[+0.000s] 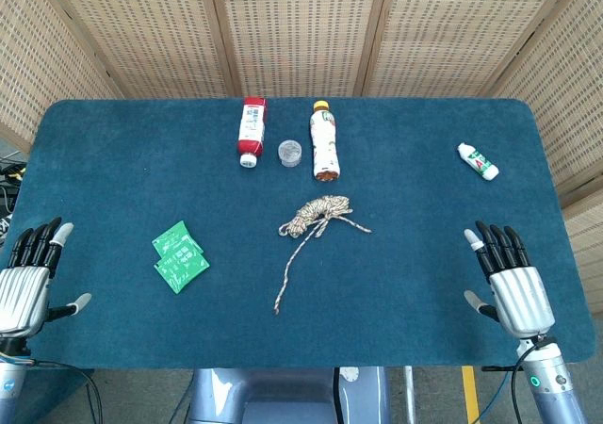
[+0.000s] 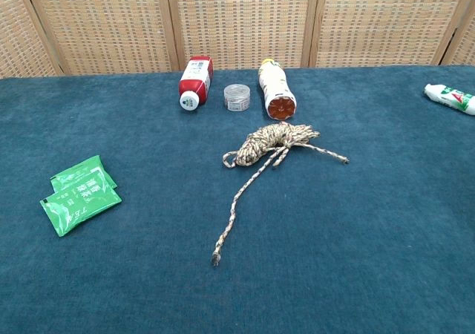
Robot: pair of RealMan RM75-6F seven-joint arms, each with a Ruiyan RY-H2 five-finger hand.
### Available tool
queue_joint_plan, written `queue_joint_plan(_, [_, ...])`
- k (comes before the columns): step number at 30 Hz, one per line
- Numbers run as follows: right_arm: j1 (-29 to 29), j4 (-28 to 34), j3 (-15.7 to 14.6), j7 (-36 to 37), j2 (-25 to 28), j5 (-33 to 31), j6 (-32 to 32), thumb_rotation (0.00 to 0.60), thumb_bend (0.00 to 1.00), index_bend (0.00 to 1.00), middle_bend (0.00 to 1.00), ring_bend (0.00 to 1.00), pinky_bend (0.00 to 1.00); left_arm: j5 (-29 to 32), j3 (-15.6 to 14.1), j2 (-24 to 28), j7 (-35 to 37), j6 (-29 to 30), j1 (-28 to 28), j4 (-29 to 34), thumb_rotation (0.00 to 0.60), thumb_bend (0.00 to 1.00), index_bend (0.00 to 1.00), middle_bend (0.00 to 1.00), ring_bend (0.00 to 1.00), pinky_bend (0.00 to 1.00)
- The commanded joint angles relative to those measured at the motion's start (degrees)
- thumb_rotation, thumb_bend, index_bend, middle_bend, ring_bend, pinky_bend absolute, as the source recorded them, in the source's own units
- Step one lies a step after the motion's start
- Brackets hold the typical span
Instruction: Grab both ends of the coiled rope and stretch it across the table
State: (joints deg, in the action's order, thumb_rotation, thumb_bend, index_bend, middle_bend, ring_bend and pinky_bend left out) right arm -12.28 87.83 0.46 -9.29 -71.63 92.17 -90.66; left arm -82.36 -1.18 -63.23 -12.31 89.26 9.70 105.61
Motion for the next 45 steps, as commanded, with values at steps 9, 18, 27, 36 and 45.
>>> queue_joint_plan(9, [-2.1, 0.9, 2.2, 4.1, -0.7, -2.1, 5.1, 0.600, 0.00, 0.19, 0.00, 0.00, 0.00, -0.8, 0.9, -0.7, -0.3, -0.7, -0.6, -0.3, 0.600, 0.00, 0.00, 0.00, 0.00, 0.00])
queue_joint_plan(18, [-13.2, 3.2, 10.1, 10.1, -1.2, -12.5, 23.3, 0.600, 0.06, 0.40, 0.00, 0.00, 0.00, -1.1, 1.9, -2.0, -2.7, -1.6, -0.4, -0.4, 0.600, 0.00, 0.00, 0.00, 0.00, 0.00])
queue_joint_plan(27, [-23.1, -5.5, 16.0, 6.6, -10.1, -29.0, 37.4, 0.600, 0.22, 0.50, 0.00, 0.00, 0.00, -0.1, 2.9, -3.2, -4.0, -2.8, -0.2, -1.0, 0.600, 0.00, 0.00, 0.00, 0.00, 0.00])
queue_joint_plan(36, [-28.4, -15.5, 16.5, 1.6, -19.6, -38.3, 42.7, 0.600, 0.28, 0.49, 0.00, 0.00, 0.00, 0.9, 3.5, -3.8, -5.3, -4.2, 0.2, -1.2, 0.600, 0.00, 0.00, 0.00, 0.00, 0.00])
queue_joint_plan(45, [-31.1, -21.8, 16.5, -0.4, -25.9, -41.7, 44.2, 0.600, 0.30, 0.47, 0.00, 0.00, 0.00, 1.7, 4.0, -4.2, -6.0, -5.6, 0.5, -1.3, 0.600, 0.00, 0.00, 0.00, 0.00, 0.00])
